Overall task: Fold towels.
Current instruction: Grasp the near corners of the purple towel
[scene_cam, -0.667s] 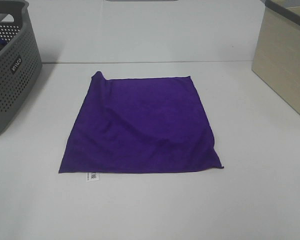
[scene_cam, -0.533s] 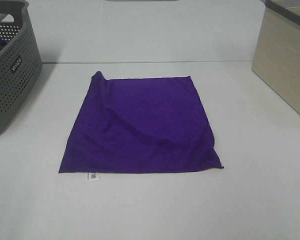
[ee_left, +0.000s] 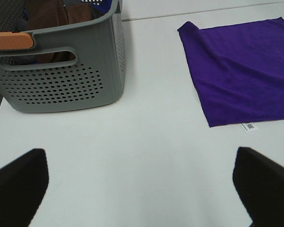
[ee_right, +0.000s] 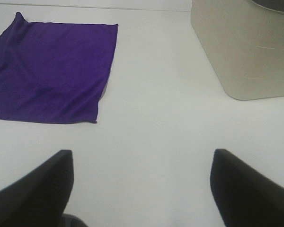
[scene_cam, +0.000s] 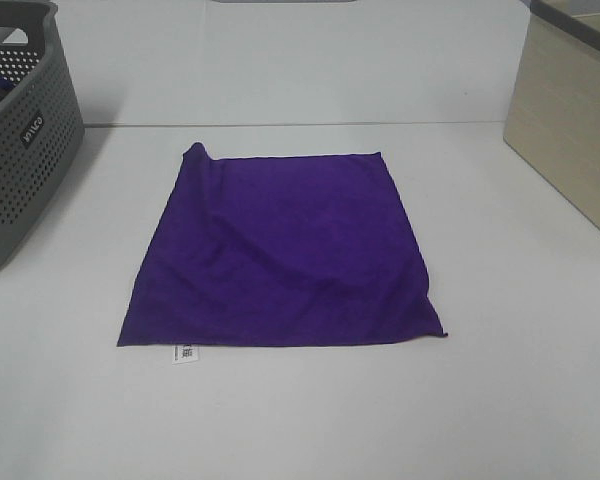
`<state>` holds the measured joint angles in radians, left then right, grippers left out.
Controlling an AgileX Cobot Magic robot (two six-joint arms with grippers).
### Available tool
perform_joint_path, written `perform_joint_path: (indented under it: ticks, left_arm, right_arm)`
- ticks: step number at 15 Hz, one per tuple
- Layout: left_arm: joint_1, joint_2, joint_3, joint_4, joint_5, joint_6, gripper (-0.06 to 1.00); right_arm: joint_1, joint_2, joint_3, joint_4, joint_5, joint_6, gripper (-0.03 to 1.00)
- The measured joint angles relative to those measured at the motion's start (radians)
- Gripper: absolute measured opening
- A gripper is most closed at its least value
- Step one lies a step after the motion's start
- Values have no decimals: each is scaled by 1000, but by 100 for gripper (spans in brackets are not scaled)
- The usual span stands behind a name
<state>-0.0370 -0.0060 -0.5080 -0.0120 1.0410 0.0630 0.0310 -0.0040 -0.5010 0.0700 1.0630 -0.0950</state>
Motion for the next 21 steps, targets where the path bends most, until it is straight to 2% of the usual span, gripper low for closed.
perform_joint_path:
  ticks: [5, 8, 10, 12, 13, 14, 16, 17, 19, 20, 21]
  left_arm:
    - [0, 0, 0, 4, 0, 3, 99]
    - [0, 39, -8, -23, 12, 3, 99]
    - [0, 245, -93, -17, 35, 3, 99]
    - [0, 556, -225, -16, 70, 27, 99]
    - [0, 791, -312, -19, 79, 70, 99]
    - [0, 926, -346, -36, 63, 89, 99]
    - [0, 1177, -375, -145, -5, 169, 99]
    - [0, 1272, -374, -231, -26, 223, 99]
    - [2, 1433, -375, -403, -82, 378, 99]
    - [24, 1497, -376, -484, -99, 467, 99]
    - [42, 1533, -377, -528, -105, 514, 99]
  right_arm:
    - [0, 0, 0, 0, 0, 0, 77]
    - [0, 0, -2, 4, 0, 19, 77]
    - [0, 102, -52, 3, 0, 130, 77]
    - [0, 301, -139, -4, 0, 162, 77]
    - [0, 662, -283, -35, -21, 155, 79]
    - [0, 812, -333, -42, -50, 101, 81]
    - [-7, 1072, -378, -6, -119, 6, 81]
    - [-37, 1187, -382, 63, -139, -38, 80]
    - [-151, 1340, -382, 277, -143, -247, 77]
    - [-208, 1401, -384, 426, -96, -409, 77]
    - [-235, 1436, -384, 515, -56, -502, 77]
